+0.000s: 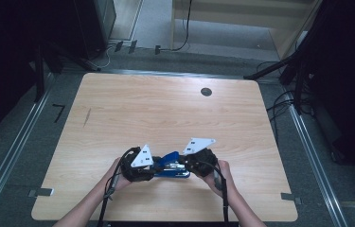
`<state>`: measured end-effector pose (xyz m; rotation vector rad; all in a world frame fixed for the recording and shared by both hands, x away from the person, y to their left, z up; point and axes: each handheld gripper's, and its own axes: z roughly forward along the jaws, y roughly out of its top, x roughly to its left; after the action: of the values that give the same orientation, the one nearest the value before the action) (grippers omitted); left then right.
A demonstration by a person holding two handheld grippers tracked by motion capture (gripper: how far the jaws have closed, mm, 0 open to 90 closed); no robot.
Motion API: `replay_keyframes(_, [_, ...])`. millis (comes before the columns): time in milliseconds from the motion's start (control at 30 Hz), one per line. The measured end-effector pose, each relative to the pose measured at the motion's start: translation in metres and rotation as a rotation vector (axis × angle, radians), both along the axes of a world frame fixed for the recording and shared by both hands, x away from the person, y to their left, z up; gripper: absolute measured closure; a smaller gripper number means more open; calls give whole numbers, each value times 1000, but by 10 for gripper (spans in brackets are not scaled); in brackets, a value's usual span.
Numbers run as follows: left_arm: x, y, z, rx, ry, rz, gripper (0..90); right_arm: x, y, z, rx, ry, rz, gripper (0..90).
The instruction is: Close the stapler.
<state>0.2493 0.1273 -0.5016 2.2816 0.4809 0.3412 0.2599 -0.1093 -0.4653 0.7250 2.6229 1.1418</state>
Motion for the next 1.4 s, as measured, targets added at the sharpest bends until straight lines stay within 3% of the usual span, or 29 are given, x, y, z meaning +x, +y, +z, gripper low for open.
replay_keyframes(233, [0, -2, 0, 15, 3, 3, 626, 1, -20, 15, 43, -17, -59, 888])
replay_keyframes(400, [0, -4, -1, 19, 6, 8, 623, -3, -12, 30, 71, -53, -50, 889])
replay_keyframes(500, [0, -5, -1, 21, 6, 13, 619, -5, -5, 35, 76, -51, -31, 889])
replay_keyframes(767, [-2, -11, -4, 58, -6, 20, 587, -2, -3, 19, -6, 7, -41, 888])
replay_keyframes(967, [2, -5, -3, 36, 11, 54, 422, 2, -12, -4, -75, 66, -67, 881])
replay_keyframes(1133, [5, 2, -2, 29, 38, 75, 334, 4, -16, -5, -53, 86, -80, 882])
replay_keyframes(1400, [6, 11, 1, 26, 47, 129, 209, 5, -17, -12, -65, 98, -88, 890])
